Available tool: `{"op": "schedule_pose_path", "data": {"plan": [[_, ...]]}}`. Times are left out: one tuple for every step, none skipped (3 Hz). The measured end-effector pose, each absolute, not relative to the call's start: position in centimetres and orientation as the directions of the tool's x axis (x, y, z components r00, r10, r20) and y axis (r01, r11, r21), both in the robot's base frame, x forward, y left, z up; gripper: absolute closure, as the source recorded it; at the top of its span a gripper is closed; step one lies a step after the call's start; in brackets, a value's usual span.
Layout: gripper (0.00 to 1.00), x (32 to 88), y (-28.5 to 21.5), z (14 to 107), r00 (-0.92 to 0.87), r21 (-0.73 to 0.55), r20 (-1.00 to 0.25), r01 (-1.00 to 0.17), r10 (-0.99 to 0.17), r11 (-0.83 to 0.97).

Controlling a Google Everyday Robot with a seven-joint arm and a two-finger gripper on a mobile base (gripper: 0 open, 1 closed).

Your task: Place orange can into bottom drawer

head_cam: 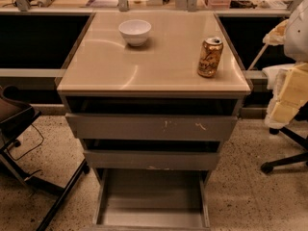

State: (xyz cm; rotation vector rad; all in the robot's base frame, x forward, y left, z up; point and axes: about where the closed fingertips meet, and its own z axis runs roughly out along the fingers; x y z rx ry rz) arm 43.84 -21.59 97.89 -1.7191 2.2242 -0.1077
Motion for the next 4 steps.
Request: {"op": "schedule_pose_path", "data": {"plan": [[0.0, 43.8, -21.6, 97.9, -0.22, -0.256, -0.21, -0.928, -0.953, 0.27], [0.0, 45.3, -21.7, 98.3, -0.193, -0.254, -0.264, -0.931, -0.945, 0.261], [0.0, 49.1, -22.2, 98.8, -0.145, -0.257, -0.388, -0.931, -0.91, 0.258], [0.0, 53.1, -23.0, 99.6, -0.104, -0.264, -0.533, -0.923, -0.84, 0.281]]}}
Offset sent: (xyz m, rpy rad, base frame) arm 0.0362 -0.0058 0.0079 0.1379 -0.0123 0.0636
